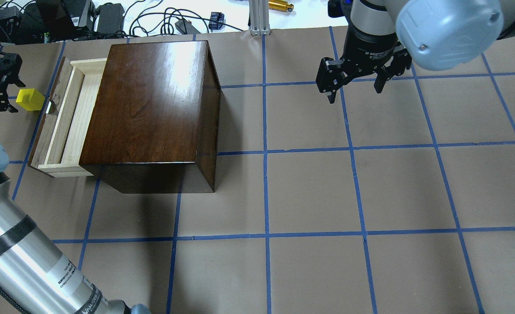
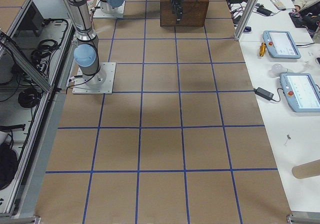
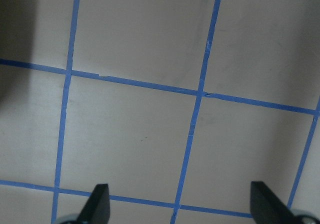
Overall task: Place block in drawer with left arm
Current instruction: 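Close the left gripper on the yellow cube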
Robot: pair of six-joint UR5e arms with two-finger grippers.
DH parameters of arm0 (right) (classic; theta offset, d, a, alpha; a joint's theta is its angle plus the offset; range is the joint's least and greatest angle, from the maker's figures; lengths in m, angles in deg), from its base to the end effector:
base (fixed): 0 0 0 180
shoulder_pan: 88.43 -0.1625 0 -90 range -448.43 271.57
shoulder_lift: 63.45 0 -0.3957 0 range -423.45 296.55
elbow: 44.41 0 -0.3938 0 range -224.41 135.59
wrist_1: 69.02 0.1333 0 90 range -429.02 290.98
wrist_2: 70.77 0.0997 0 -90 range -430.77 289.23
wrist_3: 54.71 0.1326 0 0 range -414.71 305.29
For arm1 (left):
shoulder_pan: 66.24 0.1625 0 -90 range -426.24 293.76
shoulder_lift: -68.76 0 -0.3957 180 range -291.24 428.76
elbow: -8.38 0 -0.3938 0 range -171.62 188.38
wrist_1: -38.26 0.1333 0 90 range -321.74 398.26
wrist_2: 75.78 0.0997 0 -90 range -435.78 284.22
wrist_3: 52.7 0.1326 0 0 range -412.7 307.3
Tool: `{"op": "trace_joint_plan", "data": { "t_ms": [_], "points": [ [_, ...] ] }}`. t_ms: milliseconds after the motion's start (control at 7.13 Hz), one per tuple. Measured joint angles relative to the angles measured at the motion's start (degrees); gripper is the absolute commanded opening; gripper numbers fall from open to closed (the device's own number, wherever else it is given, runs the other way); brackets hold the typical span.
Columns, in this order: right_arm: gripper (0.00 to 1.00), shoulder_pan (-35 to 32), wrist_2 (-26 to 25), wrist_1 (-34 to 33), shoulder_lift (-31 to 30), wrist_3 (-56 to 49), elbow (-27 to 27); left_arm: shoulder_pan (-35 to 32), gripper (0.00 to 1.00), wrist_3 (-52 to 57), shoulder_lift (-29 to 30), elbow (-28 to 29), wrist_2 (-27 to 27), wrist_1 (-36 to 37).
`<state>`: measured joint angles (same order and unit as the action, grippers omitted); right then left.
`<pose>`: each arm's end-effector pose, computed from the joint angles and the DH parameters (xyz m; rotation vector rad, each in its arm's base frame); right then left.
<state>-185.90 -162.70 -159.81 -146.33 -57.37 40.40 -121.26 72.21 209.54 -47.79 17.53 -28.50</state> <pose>0.1979 -0.5183 0.4074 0.2748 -3.0948 -0.0287 0.3539 -0.7249 0.1772 2.1328 2.1422 0.0570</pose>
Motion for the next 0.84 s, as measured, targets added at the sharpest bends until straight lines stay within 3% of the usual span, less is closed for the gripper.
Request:
{"op": "trace_joint_plan", "data": {
  "t_ms": [841],
  "points": [
    [1.00,0.0,0.0,0.0,0.0,-0.1,0.0,0.0,1.00,0.7,2.3,1.2,-1.6,0.1]
  ]
}}
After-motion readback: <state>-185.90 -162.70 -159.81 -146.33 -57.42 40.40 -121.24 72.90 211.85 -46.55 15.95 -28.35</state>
